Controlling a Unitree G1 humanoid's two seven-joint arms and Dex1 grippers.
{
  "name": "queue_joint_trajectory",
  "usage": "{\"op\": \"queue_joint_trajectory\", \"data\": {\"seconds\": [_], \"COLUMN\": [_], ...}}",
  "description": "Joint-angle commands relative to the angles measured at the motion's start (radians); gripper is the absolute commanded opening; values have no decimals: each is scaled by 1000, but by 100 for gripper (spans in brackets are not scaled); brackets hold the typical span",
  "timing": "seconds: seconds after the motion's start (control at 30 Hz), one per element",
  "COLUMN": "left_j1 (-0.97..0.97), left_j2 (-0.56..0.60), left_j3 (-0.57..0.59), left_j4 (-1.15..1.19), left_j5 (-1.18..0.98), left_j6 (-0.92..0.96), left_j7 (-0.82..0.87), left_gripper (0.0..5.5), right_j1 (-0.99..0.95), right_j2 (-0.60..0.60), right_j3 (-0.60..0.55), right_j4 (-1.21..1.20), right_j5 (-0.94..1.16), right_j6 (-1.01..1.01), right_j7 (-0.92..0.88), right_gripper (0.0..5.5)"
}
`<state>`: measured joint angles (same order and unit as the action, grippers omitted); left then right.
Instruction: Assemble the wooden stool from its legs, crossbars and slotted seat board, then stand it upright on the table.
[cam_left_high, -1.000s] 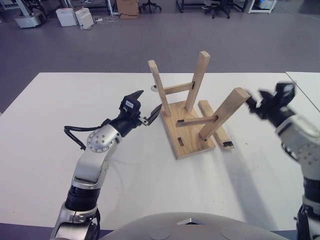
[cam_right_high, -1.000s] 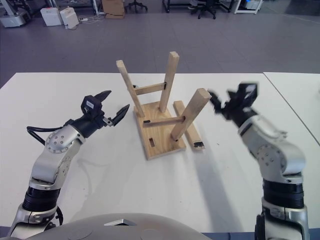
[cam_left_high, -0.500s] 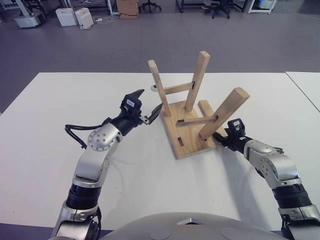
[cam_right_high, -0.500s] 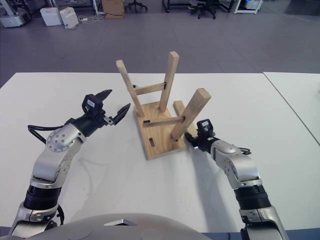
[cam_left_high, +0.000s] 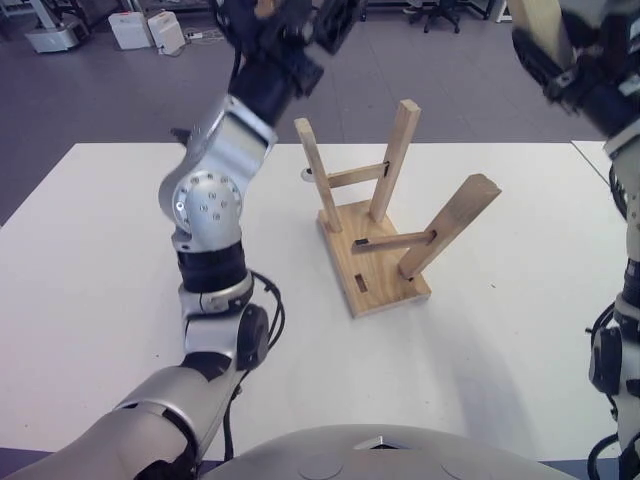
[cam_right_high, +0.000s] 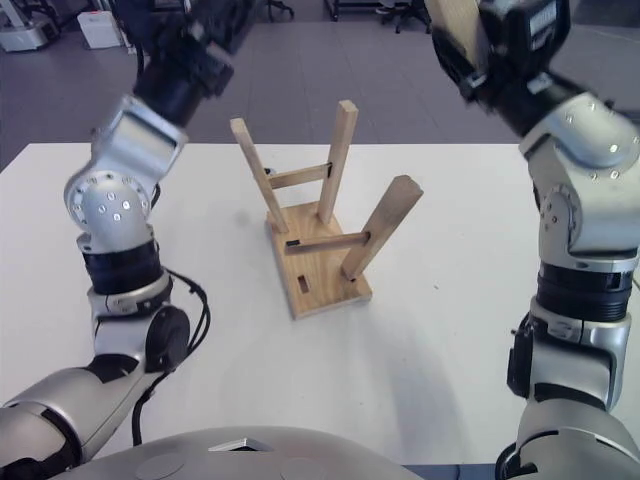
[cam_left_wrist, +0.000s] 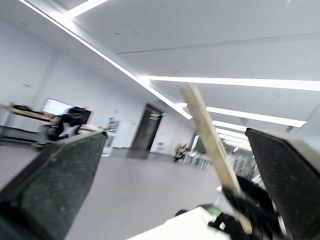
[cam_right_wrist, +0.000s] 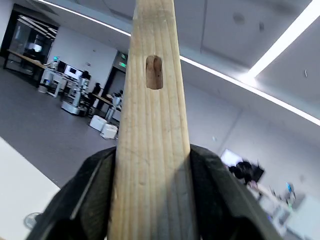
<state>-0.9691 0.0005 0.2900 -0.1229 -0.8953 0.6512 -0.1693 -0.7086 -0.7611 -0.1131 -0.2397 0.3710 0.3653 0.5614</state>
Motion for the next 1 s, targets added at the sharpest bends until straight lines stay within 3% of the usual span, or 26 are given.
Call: {"op": "queue_joint_trajectory", "data": {"seconds": [0.03, 0.33, 0.63, 0.87, 1.0], "left_j1": [-105, -50, -30, 18, 45], "left_j2": [-14, -9, 11, 35, 81], "left_j3": [47, 52, 35, 0, 30], "left_j4": [55, 22, 21, 17, -2], "left_j5": [-125, -248, -294, -286, -290], "left_j6": [19, 22, 34, 53, 48], "left_j7": [34, 55, 88, 133, 159], "left_gripper": [490, 352, 183, 105, 103], "right_j1": [-12, -32, -32, -48, -34], "right_j2": [19, 104, 103, 116, 106], "right_j3": [92, 63, 71, 72, 65], "right_j4": [-97, -145, -181, -176, -193], "right_j5": [-27, 67, 53, 37, 30], "right_j6": [-52, 28, 56, 65, 84], "right_j7": [80, 76, 83, 74, 70], "right_gripper": [208, 208, 208, 208, 298]}}
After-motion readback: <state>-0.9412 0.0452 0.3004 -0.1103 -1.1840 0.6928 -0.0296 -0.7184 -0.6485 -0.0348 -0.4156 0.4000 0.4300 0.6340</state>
